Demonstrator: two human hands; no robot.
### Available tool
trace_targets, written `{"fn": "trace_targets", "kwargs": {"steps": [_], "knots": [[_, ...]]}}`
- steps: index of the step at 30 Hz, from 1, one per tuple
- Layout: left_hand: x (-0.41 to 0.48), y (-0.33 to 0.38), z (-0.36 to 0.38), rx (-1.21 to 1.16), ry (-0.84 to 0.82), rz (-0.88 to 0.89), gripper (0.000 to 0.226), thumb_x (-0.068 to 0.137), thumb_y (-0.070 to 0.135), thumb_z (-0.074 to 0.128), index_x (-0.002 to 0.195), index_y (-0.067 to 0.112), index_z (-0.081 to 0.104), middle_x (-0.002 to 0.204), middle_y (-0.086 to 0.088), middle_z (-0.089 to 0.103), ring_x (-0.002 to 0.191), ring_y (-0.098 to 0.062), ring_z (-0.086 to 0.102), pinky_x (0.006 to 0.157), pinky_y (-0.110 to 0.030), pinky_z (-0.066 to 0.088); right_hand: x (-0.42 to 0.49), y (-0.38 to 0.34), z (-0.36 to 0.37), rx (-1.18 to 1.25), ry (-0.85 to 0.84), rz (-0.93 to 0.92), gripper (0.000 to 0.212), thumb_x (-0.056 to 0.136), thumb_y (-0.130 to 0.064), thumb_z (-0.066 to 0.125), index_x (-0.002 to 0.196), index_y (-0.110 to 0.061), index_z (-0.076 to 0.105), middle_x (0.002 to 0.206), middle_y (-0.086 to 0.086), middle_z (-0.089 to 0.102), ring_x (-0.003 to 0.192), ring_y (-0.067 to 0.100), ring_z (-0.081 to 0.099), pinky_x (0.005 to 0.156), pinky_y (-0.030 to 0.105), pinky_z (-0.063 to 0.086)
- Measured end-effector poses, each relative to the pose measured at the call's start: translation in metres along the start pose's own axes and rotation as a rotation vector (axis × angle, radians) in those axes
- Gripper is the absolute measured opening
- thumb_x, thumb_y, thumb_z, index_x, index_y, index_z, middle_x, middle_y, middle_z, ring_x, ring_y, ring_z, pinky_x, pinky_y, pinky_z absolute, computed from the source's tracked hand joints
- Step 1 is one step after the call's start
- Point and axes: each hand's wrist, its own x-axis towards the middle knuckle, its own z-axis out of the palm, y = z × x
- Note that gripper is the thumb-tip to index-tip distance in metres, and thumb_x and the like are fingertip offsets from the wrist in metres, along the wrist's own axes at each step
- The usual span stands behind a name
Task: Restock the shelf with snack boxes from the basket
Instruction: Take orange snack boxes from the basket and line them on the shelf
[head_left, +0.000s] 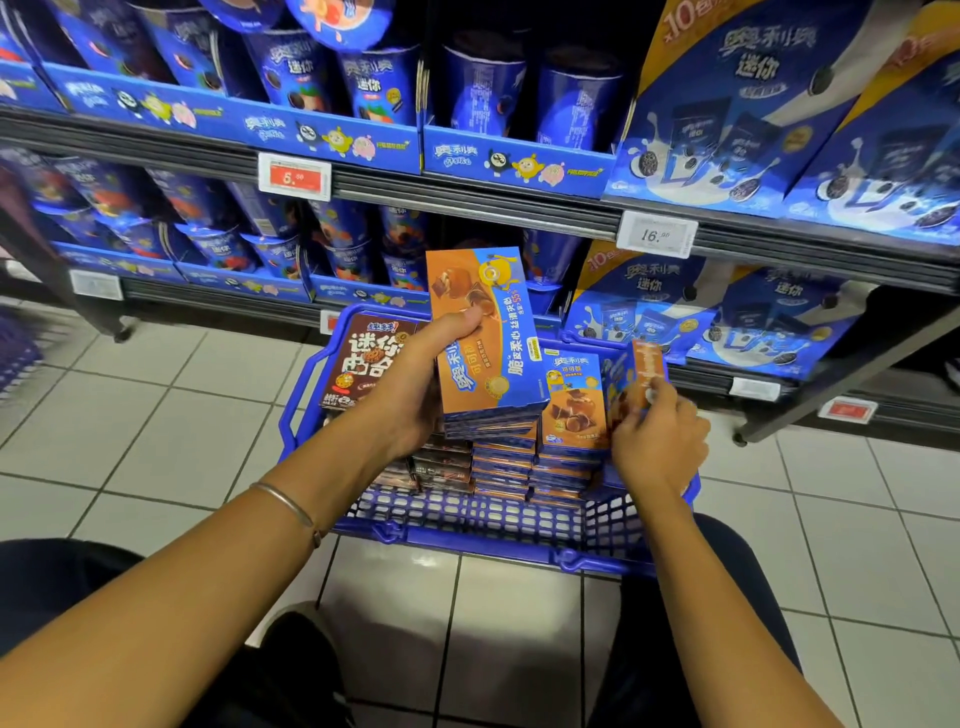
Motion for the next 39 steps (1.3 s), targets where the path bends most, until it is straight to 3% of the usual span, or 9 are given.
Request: {"fn": "trace_targets", "kwargs": {"steps": [6,9,12,16,21,24,30,35,39], "knots": [[0.005,0.001,0.0,-0.005,0.037,-0.023,0.039,0.085,0.047,0.073,0.116,0.024,0.076,0.116,-0.006,0.081,0.096,-0.025,0.08,0.092,-0.043,0.062,0.005,-0.051,-0.054,0.509,0.056,-0.057,0.044,0.1,-0.016,0.051,0.144,-0.019,0.052,0.139,0.007,0.057,0.128,0.025,0.05,0.1,0.034,0.043],[0.006,0.005,0.0,-0.019,0.068,-0.015,0.034,0.095,0.042,0.068,0.121,0.021,0.074,0.12,-0.009,0.08,0.099,-0.028,0.078,0.101,-0.047,0.058,0.001,-0.083,-0.088,0.974,-0.034,-0.054,0.032,0.098,-0.014,0.052,0.127,-0.016,0.064,0.107,-0.009,0.073,0.096,0.0,0.069,0.076,0.019,0.055],[0.006,0.007,0.001,0.003,0.098,0.008,0.03,0.1,0.041,0.065,0.12,0.021,0.075,0.122,-0.01,0.079,0.099,-0.028,0.078,0.099,-0.047,0.06,-0.012,-0.108,-0.102,1.179,-0.31,-0.022,0.035,0.089,-0.026,0.051,0.118,-0.018,0.069,0.101,-0.001,0.078,0.091,0.015,0.074,0.078,0.032,0.059],[0.007,0.006,0.004,0.027,0.072,0.044,0.039,0.097,0.044,0.068,0.126,0.019,0.076,0.126,-0.013,0.077,0.109,-0.033,0.077,0.097,-0.05,0.062,-0.035,-0.13,-0.091,1.11,-0.426,-0.036,0.029,0.101,-0.022,0.047,0.12,-0.015,0.068,0.11,0.009,0.075,0.102,0.028,0.072,0.087,0.047,0.057],[0.011,0.009,-0.003,-0.034,0.049,0.083,0.049,0.098,0.05,0.064,0.138,0.022,0.071,0.13,-0.01,0.076,0.119,-0.034,0.074,0.1,-0.052,0.061,-0.038,-0.14,-0.081,1.101,-0.475,-0.006,0.024,0.105,-0.017,0.047,0.121,-0.019,0.064,0.081,-0.014,0.074,0.069,-0.001,0.068,0.055,0.013,0.05],[0.014,0.013,-0.011,-0.087,0.035,0.107,0.059,0.098,0.061,0.054,0.142,0.024,0.067,0.133,-0.008,0.074,0.12,-0.032,0.073,0.089,-0.044,0.065,-0.03,-0.149,-0.078,1.099,-0.467,0.03,0.024,0.105,-0.022,0.047,0.124,-0.021,0.062,0.081,-0.01,0.072,0.063,-0.003,0.065,0.045,0.01,0.042],[0.023,0.026,-0.026,-0.068,0.117,0.081,0.09,0.082,0.07,0.07,0.155,0.022,0.049,0.143,-0.01,0.068,0.127,-0.036,0.069,0.108,-0.058,0.054,-0.027,-0.177,-0.065,1.077,-0.492,0.106,0.023,0.105,-0.02,0.048,0.118,-0.013,0.064,0.09,-0.002,0.071,0.073,0.007,0.066,0.06,0.022,0.052],[-0.007,0.062,-0.022,-0.025,0.102,-0.035,0.082,0.084,0.064,0.061,0.156,0.025,0.05,0.147,-0.01,0.066,0.133,-0.036,0.064,0.116,-0.06,0.046,-0.032,-0.202,-0.114,1.028,-0.762,0.235,0.029,0.089,-0.029,0.059,0.111,-0.012,0.066,0.086,0.008,0.071,0.077,0.025,0.064,0.073,0.039,0.045],[-0.053,0.129,0.009,-0.01,0.067,-0.111,0.086,0.082,0.068,0.069,0.154,0.026,0.053,0.144,-0.009,0.067,0.133,-0.034,0.064,0.118,-0.057,0.045,-0.032,-0.232,-0.193,1.006,-0.829,0.233,0.012,0.096,-0.018,0.063,0.106,-0.013,0.067,0.08,0.004,0.076,0.071,0.017,0.071,0.072,0.033,0.053]]}}
